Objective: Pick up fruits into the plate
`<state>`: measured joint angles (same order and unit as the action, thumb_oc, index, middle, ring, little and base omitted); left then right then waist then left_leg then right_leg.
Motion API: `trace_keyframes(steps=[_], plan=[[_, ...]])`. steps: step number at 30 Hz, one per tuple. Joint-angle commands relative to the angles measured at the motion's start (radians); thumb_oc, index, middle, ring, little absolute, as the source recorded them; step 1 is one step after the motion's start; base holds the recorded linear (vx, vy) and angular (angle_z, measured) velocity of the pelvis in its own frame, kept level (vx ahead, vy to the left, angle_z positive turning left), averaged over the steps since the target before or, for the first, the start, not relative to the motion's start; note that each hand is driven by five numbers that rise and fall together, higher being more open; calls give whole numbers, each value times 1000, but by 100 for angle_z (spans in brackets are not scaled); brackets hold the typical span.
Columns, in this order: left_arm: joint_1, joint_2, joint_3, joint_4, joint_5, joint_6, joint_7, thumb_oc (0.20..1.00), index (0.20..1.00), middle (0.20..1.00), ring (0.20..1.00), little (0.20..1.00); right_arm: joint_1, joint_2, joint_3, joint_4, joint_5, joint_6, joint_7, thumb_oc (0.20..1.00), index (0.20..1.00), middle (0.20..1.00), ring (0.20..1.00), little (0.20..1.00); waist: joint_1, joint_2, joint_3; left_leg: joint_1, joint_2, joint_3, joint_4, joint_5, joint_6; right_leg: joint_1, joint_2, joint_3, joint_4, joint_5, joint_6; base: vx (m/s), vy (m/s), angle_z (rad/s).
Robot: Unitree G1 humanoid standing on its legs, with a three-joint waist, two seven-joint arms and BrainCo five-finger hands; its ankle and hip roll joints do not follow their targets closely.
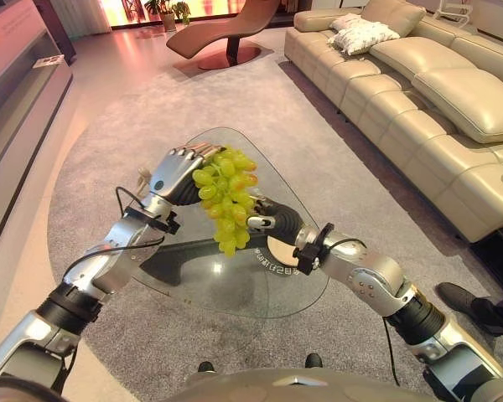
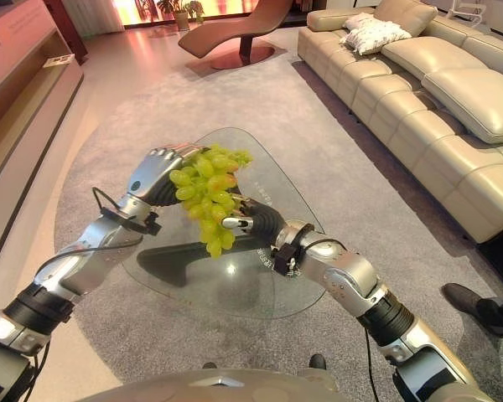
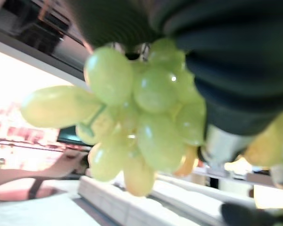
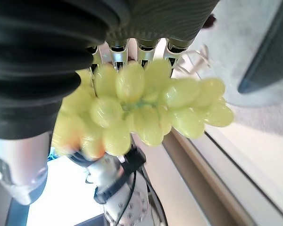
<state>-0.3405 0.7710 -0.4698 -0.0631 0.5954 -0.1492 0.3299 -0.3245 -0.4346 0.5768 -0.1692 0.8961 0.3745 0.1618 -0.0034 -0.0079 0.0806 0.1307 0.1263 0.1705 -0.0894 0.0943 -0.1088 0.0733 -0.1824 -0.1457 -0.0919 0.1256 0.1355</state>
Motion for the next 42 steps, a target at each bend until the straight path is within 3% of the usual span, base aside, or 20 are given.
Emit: trace_keyframes(steps=[1,6,8,13,14,15,22,33,42], plan=[[-201,-26,-41,14,48,-6,34,200,200,200,200,200,-134,84,52,-33,109,20,18,1000,1000,1000,1000,1000,0,-16,17,-7,-36,-34,54,-153,30,52,11,-47,53,-135,17,31,5,0],[-240,-39,-85,22,72,2,43,200,200,200,200,200,-136,103,90,-22,182,73,23,1000,1000,1000,1000,1000,-2,-18,14,4,-33,-32,48,-161,29,61,13,-48,50,-144,20,0,0,0],[-301,-59,-146,28,110,36,50,200,200,200,200,200,-149,135,138,-5,255,126,7,1000,1000,1000,1000,1000,-7,-20,13,4,-31,-30,44,-158,29,60,17,-45,51,-146,17,-26,-2,0],[-357,-75,-194,26,123,56,34,200,200,200,200,200,-165,156,169,0,286,118,-12,1000,1000,1000,1000,1000,-11,-24,13,-3,-29,-30,47,-150,31,53,18,-42,57,-144,14,-7,-1,0],[-368,-80,-203,24,123,60,28,200,200,200,200,200,-168,162,173,3,289,102,-21,492,492,492,492,492,-12,-25,13,-3,-30,-30,48,-150,31,53,19,-42,56,-144,14,0,0,0],[-373,-82,-205,21,121,64,23,200,200,200,200,200,-171,164,171,4,289,98,-24,200,200,200,200,200,-12,-25,11,-4,-30,-30,48,-150,31,52,19,-42,56,-144,14,0,0,0],[-371,-94,-208,17,100,102,-23,200,200,200,200,200,-173,183,153,-3,268,36,-66,200,200,200,200,200,-20,-20,7,0,-29,-24,46,-151,31,52,19,-39,55,-144,15,0,0,0],[-305,-75,-152,37,99,110,1,200,200,200,200,200,-126,178,122,-7,211,-11,-74,200,200,200,200,200,-16,-14,15,2,-30,-22,45,-146,32,54,15,-44,51,-138,15,0,0,0],[-239,-80,-72,56,47,155,20,200,200,200,200,200,-107,160,72,-28,120,-72,-65,200,200,200,200,200,-11,-13,21,3,-32,-28,45,-147,32,57,15,-45,49,-138,14,0,0,0]])
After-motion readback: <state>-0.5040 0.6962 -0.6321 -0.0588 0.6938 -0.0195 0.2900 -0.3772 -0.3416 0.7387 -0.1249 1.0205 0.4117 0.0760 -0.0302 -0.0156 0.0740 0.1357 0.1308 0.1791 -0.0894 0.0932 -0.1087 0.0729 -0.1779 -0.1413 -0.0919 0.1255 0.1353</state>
